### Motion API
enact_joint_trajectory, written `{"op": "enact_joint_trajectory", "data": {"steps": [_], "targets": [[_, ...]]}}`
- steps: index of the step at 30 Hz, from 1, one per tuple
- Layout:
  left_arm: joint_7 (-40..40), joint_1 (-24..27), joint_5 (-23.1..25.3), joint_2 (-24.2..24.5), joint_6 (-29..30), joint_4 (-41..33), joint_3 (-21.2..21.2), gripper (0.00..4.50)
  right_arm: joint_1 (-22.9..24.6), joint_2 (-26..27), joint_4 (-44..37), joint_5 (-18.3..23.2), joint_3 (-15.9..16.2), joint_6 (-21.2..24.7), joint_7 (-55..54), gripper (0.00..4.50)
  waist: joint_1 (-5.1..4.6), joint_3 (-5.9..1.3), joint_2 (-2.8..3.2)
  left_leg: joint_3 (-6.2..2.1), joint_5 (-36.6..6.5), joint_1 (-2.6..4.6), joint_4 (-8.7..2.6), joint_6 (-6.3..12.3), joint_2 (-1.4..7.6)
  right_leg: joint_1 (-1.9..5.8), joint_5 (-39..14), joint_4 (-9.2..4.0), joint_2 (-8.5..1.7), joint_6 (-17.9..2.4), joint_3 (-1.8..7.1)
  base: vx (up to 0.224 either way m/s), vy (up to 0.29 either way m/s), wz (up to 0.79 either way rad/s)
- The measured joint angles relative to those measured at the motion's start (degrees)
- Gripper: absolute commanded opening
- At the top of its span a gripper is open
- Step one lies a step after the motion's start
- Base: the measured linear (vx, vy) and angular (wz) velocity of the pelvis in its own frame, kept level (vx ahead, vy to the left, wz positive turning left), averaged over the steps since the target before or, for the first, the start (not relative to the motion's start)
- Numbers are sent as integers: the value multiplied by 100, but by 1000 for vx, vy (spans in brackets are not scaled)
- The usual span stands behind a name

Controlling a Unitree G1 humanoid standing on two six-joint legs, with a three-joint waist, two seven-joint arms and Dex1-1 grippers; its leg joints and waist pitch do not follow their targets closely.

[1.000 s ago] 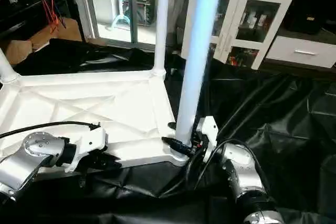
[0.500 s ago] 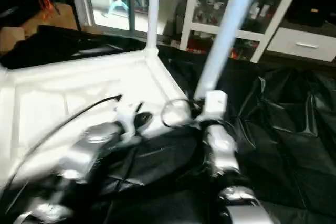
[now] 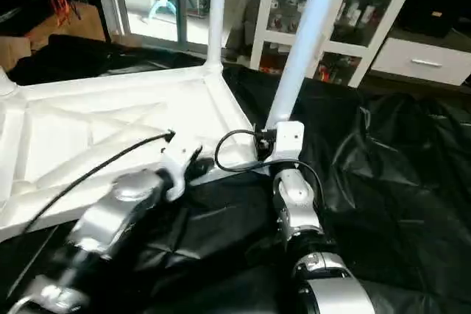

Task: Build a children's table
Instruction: Insert table leg to table base

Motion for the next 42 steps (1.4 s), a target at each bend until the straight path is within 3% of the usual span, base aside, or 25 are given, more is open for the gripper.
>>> {"op": "enact_joint_trajectory", "data": {"steps": [4,6,9,10,14,16,19,26,29,33,37,39,42], "targets": [[-516,90,-105,421,-220,-141,-62,0,5,-63,-5,3,5,7,353,192,-29,-1,2,1,0,1,-3,-1,1,0,0,-1,2,0,2,0,0,0],[-917,254,-302,652,-196,-407,-5,41,28,-106,-30,18,4,6,574,192,-32,-1,0,2,1,0,-2,4,2,-2,0,-3,4,0,2,0,0,0],[-1432,362,-461,915,-102,-619,-10,43,64,-134,-69,32,4,-2,867,192,-34,0,-2,5,6,0,0,13,2,-2,0,-2,4,0,2,0,0,0],[-1526,381,-484,952,-89,-642,-20,70,70,-133,-75,33,4,-4,945,192,-36,0,-2,6,6,0,0,13,2,-2,0,-1,4,0,2,0,0,0],[-1620,455,-515,959,-148,-668,-101,87,113,-119,-157,86,9,-4,1451,192,-43,4,-6,6,6,0,4,12,5,-2,0,5,5,0,2,0,0,0],[-1628,455,-521,975,-187,-678,-105,119,155,-95,-242,140,9,-1,1685,192,-45,5,-6,6,7,0,11,13,5,-2,0,11,4,0,3,0,0,0],[-1674,471,-526,1031,-186,-734,-105,143,167,-58,-279,295,-7,58,1927,265,-44,11,-8,6,6,-2,27,20,6,-4,0,22,3,0,5,0,0,0],[-1735,524,-519,1081,-188,-838,-118,185,183,-34,-314,533,-152,369,2305,310,14,75,51,5,6,-5,76,35,1,-26,0,75,-8,-1,9,0,0,0],[-1735,524,-520,1083,-191,-839,-120,218,199,-81,-343,637,-195,530,2420,347,22,80,50,6,9,-41,103,40,-4,-69,3,107,-12,3,16,0,0,0],[-1736,525,-518,1078,-192,-842,-127,251,390,-183,-593,790,-241,741,2656,383,88,118,110,-1,2,-95,158,56,-3,-100,12,128,-13,13,12,0,0,0],[-1738,530,-513,1084,-209,-844,-148,264,724,-406,-1102,957,-210,1009,3187,393,165,136,129,-1,-14,-109,200,80,-2,-102,13,146,-16,14,11,0,0,0],[-1738,533,-515,1084,-220,-852,-161,296,900,-585,-1319,941,-146,1011,3393,395,197,148,140,-1,-15,-112,213,83,-5,-102,14,155,-21,16,12,0,0,0],[-1716,534,-511,1088,-223,-852,-159,296,1011,-731,-1567,948,-151,989,3582,395,220,160,152,-2,-14,-107,226,80,-5,-107,14,182,-22,17,16,0,0,0]]}}
